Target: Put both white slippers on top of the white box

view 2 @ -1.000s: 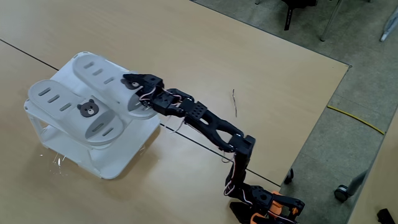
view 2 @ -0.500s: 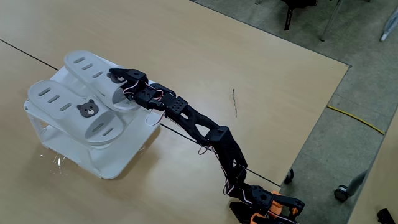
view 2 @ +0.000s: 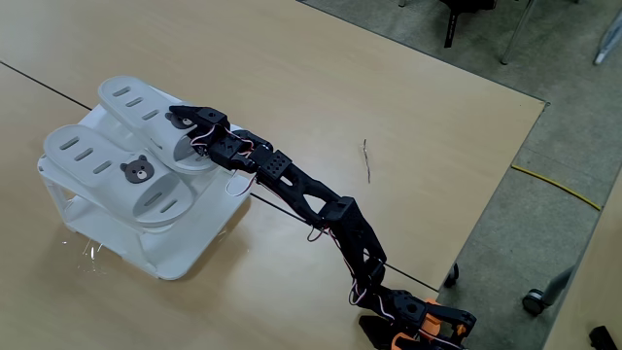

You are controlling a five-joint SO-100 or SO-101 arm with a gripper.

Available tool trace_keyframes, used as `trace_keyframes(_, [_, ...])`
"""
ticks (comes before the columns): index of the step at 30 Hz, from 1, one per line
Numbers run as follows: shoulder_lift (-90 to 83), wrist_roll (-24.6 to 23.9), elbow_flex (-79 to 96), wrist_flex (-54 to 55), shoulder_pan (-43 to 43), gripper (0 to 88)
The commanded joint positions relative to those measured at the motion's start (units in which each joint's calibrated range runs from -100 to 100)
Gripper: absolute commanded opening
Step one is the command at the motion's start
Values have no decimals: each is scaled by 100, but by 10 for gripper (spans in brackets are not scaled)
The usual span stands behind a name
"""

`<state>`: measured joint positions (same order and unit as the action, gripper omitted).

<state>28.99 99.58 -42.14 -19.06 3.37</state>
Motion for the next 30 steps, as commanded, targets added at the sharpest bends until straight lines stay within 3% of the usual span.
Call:
trace_keyframes(1, [-228, 42, 14, 42, 8, 7])
trace_keyframes(20, [-286, 42, 646, 51, -115, 12])
trace_keyframes(25, [-286, 42, 637, 51, -115, 144])
trace_keyframes(30, [-295, 42, 637, 51, -107, 158])
